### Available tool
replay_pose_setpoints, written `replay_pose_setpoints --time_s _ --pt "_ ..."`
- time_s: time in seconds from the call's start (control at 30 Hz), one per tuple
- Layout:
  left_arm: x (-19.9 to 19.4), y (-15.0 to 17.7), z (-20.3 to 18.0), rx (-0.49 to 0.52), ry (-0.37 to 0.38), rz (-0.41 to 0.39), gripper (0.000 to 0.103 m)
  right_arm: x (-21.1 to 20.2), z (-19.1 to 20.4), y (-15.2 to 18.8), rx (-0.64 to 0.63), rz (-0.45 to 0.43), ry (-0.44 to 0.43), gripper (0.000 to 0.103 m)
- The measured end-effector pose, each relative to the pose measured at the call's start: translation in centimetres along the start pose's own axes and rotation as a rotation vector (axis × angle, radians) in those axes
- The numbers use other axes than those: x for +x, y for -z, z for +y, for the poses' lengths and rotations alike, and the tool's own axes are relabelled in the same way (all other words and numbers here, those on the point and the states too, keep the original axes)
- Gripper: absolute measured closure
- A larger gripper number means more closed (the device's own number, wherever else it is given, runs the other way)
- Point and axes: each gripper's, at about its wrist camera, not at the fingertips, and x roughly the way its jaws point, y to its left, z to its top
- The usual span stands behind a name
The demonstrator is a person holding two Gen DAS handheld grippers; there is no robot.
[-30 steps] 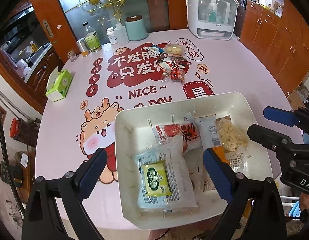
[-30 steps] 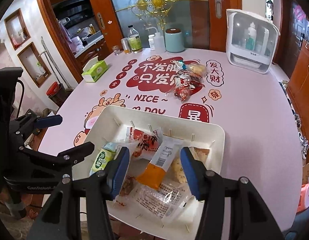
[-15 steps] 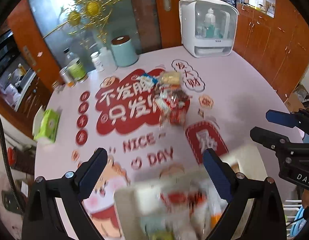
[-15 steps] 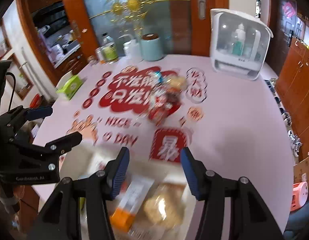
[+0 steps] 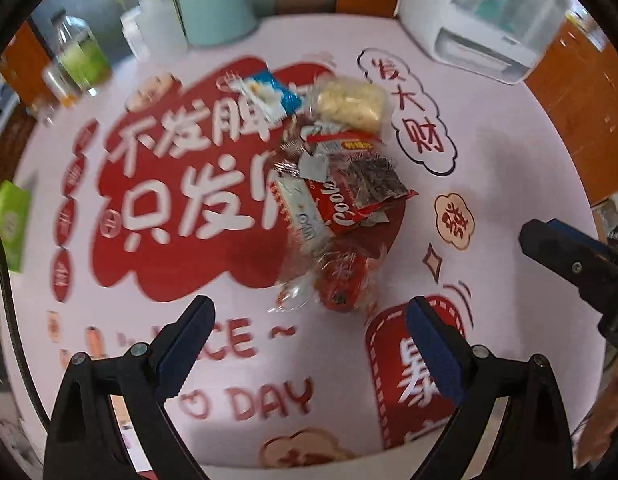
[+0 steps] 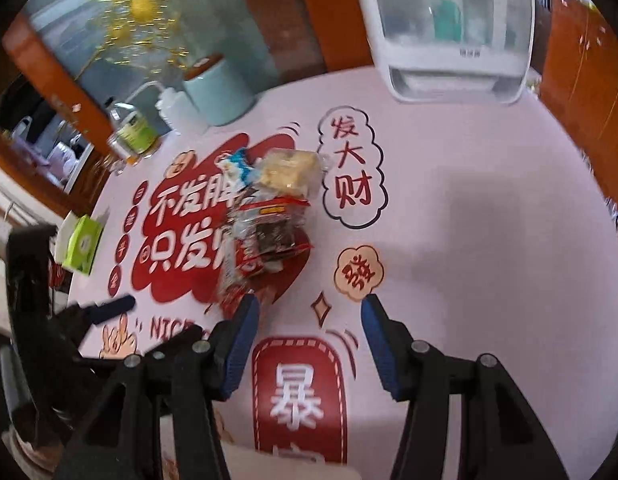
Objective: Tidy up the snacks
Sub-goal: 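Grasp the red printed bag with the left tool while the right tool grasps the red date bag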
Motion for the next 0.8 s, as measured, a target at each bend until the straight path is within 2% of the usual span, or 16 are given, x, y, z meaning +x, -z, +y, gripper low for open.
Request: replay_pose_setpoints --time_s 0.17,0.2,0.27,0.3,0.33,0.37,0.43,0.47,0.57,0.8 --pt "3.6 -1.1 0.1 -0.083 0.037 0.091 0.007 3.4 -1.1 -1.9 0.045 0.042 -0.012 0.049" --pt "4.1 -1.2 0.1 -0.099 0.047 0.103 0.010 4.1 -1.2 -2.3 0.053 0.050 -0.023 0.049" --pt "5.3 -1.2 0.3 -0.134 0.061 0.132 0.019 5.0 -1.2 -2.8 0.062 0.062 -0.039 0.049" --pt "5.8 -1.1 0.5 -0.147 0.068 0.142 0.032 5.6 -1.0 -3.1 0.061 0.071 -0.045 0.049" --pt "6.2 -0.9 0.7 -0.157 0.087 0.149 0.033 6.0 -0.9 -3.4 0.060 0.076 -0.048 0.049" --pt "6.0 -0.7 0.8 -0.160 0.094 0.122 0.033 6.6 -0.8 -3.6 0.060 0.083 -0.053 0.049" --pt "5.6 -0.6 0.9 -0.142 0.097 0.096 0.048 7.4 -0.4 -4.0 0.059 0.096 -0.062 0.049" --pt "5.2 -0.6 1.1 -0.141 0.104 0.076 0.053 7.8 -0.2 -4.2 0.053 0.101 -0.065 0.049" --pt "4.8 -0.6 2.8 -0.164 0.059 0.062 0.053 9.1 0.8 -4.6 0.033 0.116 -0.075 0.049" --pt "4.6 0.1 7.2 -0.243 0.044 0.055 0.053 12.2 2.9 -5.2 -0.014 0.156 -0.054 0.049"
